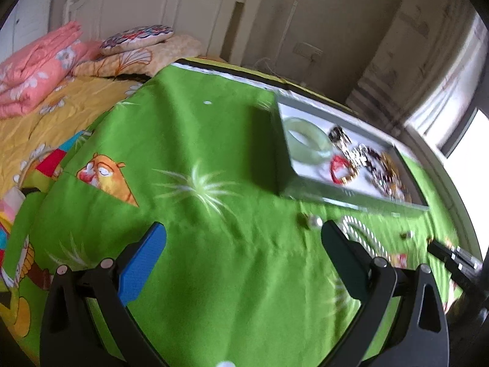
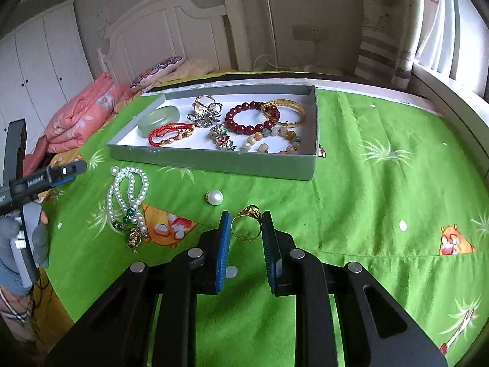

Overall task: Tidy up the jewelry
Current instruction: 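Grasp the gold ring with the right gripper while the left grasps the pearl necklace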

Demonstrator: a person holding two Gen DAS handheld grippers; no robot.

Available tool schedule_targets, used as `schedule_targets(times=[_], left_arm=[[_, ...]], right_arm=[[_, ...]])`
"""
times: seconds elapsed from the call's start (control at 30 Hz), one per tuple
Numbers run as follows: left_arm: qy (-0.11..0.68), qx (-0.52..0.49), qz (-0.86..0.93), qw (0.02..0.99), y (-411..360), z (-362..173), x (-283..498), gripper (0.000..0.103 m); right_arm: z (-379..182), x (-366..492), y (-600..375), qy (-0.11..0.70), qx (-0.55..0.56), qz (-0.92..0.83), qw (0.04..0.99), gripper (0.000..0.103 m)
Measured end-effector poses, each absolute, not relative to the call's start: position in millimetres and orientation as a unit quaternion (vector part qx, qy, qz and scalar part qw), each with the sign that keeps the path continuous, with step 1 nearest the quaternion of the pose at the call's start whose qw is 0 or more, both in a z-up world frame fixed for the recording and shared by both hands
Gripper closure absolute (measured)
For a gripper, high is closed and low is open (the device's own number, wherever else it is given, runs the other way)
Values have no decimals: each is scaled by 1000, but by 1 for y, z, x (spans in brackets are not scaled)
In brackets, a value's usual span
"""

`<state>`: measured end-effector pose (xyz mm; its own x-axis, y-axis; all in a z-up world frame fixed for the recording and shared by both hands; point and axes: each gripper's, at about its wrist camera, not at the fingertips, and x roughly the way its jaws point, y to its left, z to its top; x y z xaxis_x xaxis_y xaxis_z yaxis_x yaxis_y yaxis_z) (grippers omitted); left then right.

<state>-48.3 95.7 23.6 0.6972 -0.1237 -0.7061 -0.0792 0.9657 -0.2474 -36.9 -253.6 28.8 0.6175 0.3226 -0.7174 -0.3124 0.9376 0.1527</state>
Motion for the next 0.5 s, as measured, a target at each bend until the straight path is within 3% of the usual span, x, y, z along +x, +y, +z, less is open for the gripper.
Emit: schedule_targets(times=[0.5], left_arm=[[441, -71, -70, 892, -18, 13, -42, 2]], right_arm=[[28, -35, -259, 397, 29, 191, 897, 82]])
